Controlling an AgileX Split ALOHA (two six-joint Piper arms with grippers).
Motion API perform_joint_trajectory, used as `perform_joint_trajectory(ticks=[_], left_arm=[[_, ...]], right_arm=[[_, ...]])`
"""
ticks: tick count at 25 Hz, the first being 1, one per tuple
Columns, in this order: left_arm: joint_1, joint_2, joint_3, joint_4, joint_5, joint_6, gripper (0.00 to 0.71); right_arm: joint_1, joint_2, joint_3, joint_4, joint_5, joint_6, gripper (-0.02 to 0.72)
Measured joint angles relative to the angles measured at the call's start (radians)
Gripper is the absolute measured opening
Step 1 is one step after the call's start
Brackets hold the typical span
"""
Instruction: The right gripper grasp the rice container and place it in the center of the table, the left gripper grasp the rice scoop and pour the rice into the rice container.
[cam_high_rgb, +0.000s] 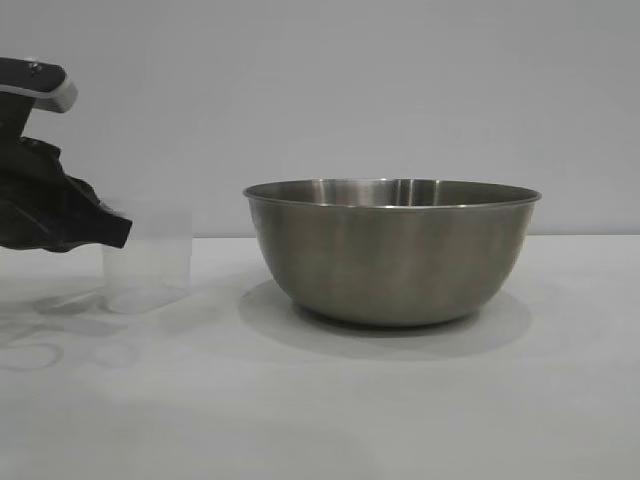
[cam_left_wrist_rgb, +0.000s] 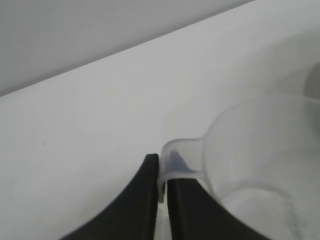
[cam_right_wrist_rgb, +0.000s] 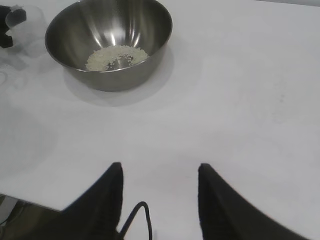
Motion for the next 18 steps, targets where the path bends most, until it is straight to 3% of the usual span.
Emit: perform_joint_trajectory(ticks=[8, 10, 16, 18], left_arm=[[0.019, -0.096, 0.050, -0.225, -0.002, -0.152, 0.223], [0.063, -0.125, 0.060, -0.190, -0.002, -0.176, 0.223], [0.265, -0.172, 0.066, 0.018, -0.002, -0.223, 0.244], [0.306, -0.174, 0.066, 0.059, -0.002, -0.223, 0.244]], right_arm=[[0.000, 0.000, 0.000, 0.000, 0.000, 0.000, 0.344], [0.000, 0.000, 0.000, 0.000, 0.000, 0.000, 0.344], [0.000, 0.000, 0.000, 0.000, 0.000, 0.000, 0.344], [0.000, 0.000, 0.000, 0.000, 0.000, 0.000, 0.344]])
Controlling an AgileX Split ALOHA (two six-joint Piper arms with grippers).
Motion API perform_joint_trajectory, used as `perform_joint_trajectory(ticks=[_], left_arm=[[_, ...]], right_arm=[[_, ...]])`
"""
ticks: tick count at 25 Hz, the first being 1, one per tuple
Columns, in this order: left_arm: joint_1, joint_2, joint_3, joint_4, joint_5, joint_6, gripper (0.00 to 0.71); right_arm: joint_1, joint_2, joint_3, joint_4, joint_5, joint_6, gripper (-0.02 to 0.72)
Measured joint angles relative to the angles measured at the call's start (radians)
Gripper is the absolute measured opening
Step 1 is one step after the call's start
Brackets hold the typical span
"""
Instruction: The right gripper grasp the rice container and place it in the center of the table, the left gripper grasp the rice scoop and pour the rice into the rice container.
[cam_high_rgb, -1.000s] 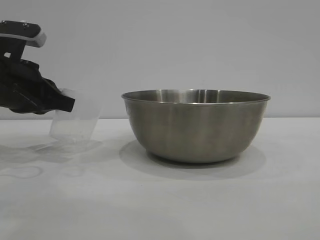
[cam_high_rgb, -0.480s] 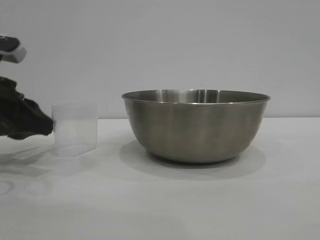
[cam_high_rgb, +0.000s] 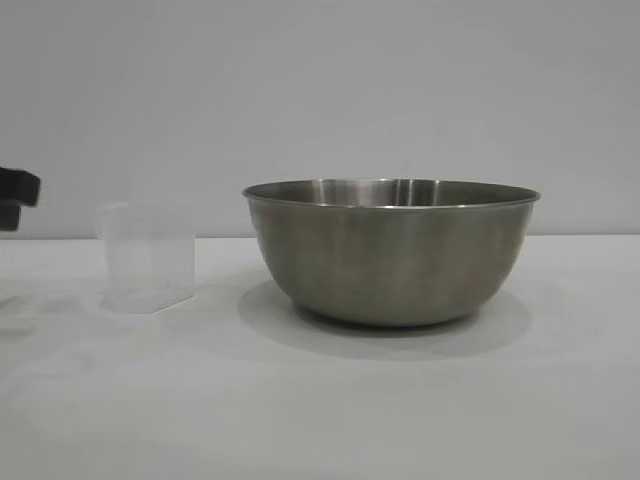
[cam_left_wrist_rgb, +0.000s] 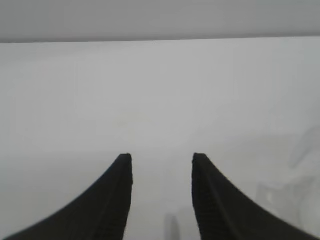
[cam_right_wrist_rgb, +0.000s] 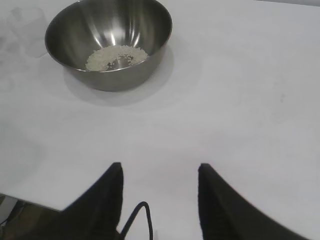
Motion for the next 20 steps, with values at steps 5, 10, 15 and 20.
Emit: perform_joint_trajectory(ticks=[5, 10, 15, 20], left_arm=[[0.011, -0.053, 0.002, 0.046, 0.004, 0.012, 0.244], [0.011, -0.296, 0.004, 0.046, 0.135, 0.041, 0.244], [0.011, -0.526, 0.004, 0.053, 0.237, 0.024, 0.244], [0.011, -0.824, 0.015, 0.134, 0.529, -0.047, 0.244]], right_arm=[[0.000, 0.000, 0.000, 0.000, 0.000, 0.001, 0.344], [0.000, 0.000, 0.000, 0.000, 0.000, 0.001, 0.344], [0.000, 0.000, 0.000, 0.000, 0.000, 0.001, 0.344], [0.000, 0.000, 0.000, 0.000, 0.000, 0.001, 0.344]])
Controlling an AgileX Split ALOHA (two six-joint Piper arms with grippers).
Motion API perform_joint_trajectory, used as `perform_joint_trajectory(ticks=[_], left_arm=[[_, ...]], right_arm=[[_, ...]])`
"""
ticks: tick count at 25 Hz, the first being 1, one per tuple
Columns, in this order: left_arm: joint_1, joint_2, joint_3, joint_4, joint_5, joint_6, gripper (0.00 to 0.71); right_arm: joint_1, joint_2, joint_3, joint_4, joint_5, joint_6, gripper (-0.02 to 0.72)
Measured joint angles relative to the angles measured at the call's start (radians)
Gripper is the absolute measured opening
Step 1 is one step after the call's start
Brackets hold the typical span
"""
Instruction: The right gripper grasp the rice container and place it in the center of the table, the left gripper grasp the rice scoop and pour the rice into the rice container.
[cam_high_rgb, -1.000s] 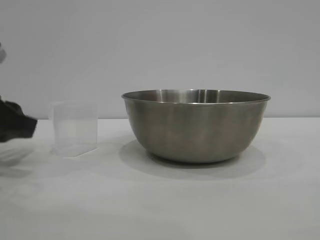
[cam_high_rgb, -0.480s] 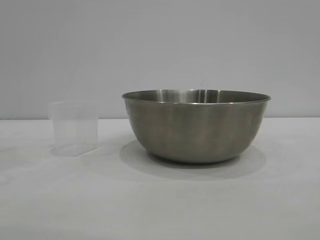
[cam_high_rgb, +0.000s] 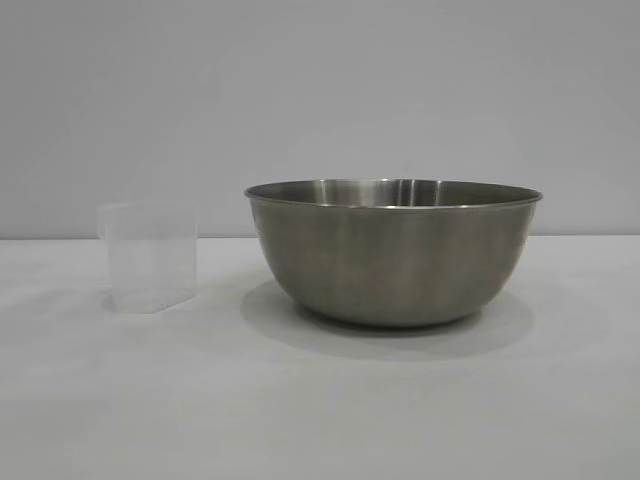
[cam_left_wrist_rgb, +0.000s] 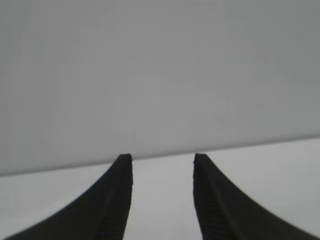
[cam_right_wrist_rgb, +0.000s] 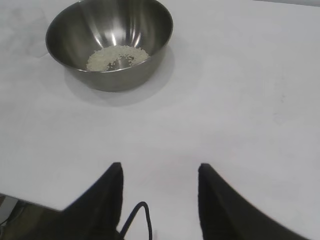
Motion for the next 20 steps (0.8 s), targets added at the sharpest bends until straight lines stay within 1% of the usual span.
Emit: perform_joint_trajectory(ticks=[4, 7, 12, 15, 17, 20], left_arm=[[0.000, -0.279, 0.002, 0.013, 0.257, -0.027, 0.244], [0.000, -0.454, 0.002, 0.013, 0.462, -0.032, 0.244], [0.000, -0.666, 0.004, 0.005, 0.748, -0.050, 0.244], [0.000, -0.778, 0.004, -0.015, 0.957, -0.050, 0.244], [0.000, -0.855, 0.005, -0.062, 1.046, 0.001, 0.244], [0.000, -0.951, 0.005, -0.205, 1.195, 0.145, 0.244]], right_arm=[[0.000, 0.000, 0.000, 0.000, 0.000, 0.000, 0.344], [0.000, 0.000, 0.000, 0.000, 0.000, 0.000, 0.344], [0.000, 0.000, 0.000, 0.002, 0.000, -0.002, 0.344], [0.000, 0.000, 0.000, 0.002, 0.000, -0.003, 0.344], [0.000, 0.000, 0.000, 0.002, 0.000, -0.003, 0.344], [0.000, 0.000, 0.000, 0.002, 0.000, -0.003, 0.344]])
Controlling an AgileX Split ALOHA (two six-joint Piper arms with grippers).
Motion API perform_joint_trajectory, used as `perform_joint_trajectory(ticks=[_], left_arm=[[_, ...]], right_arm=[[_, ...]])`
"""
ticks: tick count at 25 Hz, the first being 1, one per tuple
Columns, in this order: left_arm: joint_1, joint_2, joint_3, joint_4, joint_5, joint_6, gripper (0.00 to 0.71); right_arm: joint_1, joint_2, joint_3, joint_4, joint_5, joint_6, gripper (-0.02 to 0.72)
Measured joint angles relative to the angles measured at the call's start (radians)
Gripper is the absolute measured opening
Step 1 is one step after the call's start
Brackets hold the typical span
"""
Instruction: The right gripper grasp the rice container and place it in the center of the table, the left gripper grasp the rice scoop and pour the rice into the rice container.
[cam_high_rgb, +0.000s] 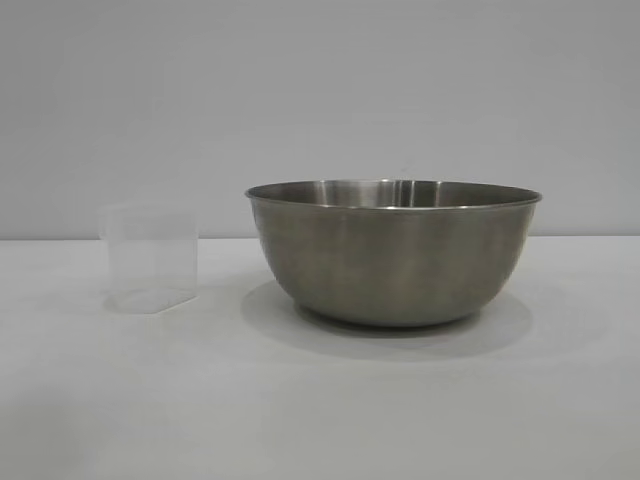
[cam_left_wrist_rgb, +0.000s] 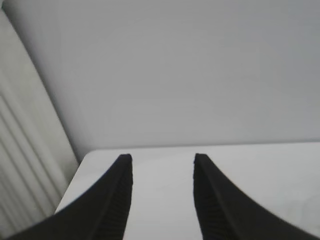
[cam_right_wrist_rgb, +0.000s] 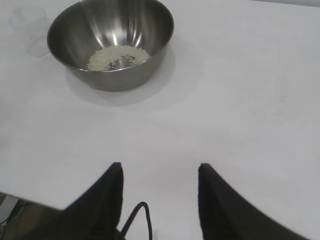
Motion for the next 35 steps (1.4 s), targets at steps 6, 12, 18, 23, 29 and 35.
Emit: perform_joint_trajectory(ticks=[6, 12, 18, 23, 29, 35], left_arm=[[0.000, -0.149, -0.020, -0.102, 0.220, 0.059, 0.244], [0.000, -0.158, -0.090, -0.131, 0.409, 0.057, 0.244], [0.000, -0.162, -0.088, -0.145, 0.542, 0.059, 0.244], [0.000, -0.163, -0.077, -0.145, 0.540, 0.059, 0.244], [0.000, -0.163, -0.077, -0.145, 0.538, 0.059, 0.244], [0.000, -0.163, -0.077, -0.145, 0.538, 0.059, 0.244]], right_arm=[[0.000, 0.000, 0.000, 0.000, 0.000, 0.000, 0.344], [0.000, 0.000, 0.000, 0.000, 0.000, 0.000, 0.344], [0.000, 0.000, 0.000, 0.000, 0.000, 0.000, 0.344], [0.000, 0.000, 0.000, 0.000, 0.000, 0.000, 0.344], [0.000, 0.000, 0.000, 0.000, 0.000, 0.000, 0.344], [0.000, 0.000, 0.000, 0.000, 0.000, 0.000, 0.344]])
